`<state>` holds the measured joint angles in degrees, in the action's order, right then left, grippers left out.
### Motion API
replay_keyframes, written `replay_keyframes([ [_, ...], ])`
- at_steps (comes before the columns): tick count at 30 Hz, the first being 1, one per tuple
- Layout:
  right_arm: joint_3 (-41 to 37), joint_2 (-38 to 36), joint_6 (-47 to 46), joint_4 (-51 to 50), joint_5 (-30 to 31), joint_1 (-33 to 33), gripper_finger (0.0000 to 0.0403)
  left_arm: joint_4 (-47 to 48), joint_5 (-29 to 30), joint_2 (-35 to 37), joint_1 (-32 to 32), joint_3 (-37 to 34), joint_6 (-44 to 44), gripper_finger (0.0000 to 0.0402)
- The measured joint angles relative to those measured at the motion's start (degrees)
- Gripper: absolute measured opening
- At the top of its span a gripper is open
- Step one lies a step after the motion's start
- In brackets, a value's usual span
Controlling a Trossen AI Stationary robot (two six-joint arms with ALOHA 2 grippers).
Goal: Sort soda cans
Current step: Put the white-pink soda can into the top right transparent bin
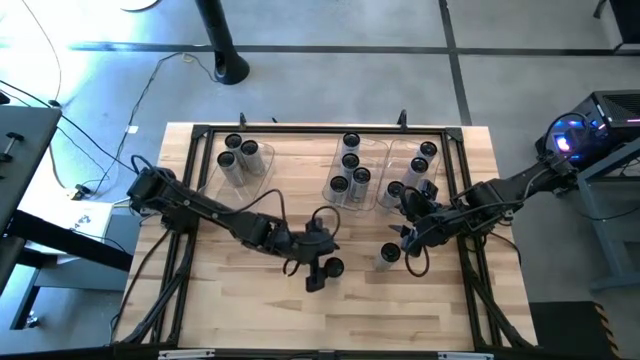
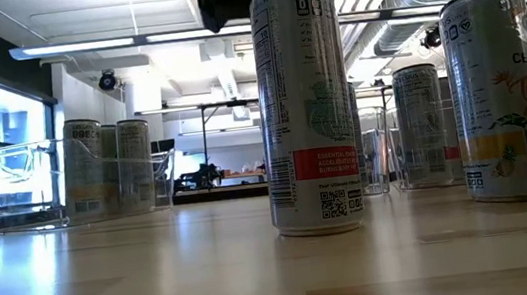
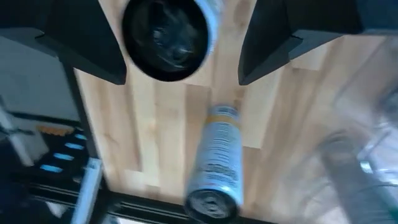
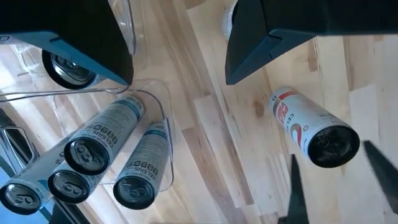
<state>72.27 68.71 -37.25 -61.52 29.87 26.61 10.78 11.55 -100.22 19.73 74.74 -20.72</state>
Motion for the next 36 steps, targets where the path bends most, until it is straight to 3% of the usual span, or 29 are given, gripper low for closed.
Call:
replay_keyframes([
  [9,0.00,0.00,1.71,-0.25,0.53,0.00,0.0251,2.89,-2.06,0.09,-0.74,3.39,6.51,0.0339],
  [16,0.00,0.00,1.50,-0.34,0.55,0.00,0.0251,3.81,-2.06,0.09,-0.74,3.76,-0.35,0.0339],
  [27,0.00,0.00,1.51,-0.34,0.59,0.00,0.0251,5.69,-3.17,0.09,0.34,3.76,-1.53,0.0339],
  [36,-0.02,0.00,0.15,-0.34,2.08,0.00,0.0251,7.49,1.45,-0.95,2.26,3.74,8.74,0.0339],
])
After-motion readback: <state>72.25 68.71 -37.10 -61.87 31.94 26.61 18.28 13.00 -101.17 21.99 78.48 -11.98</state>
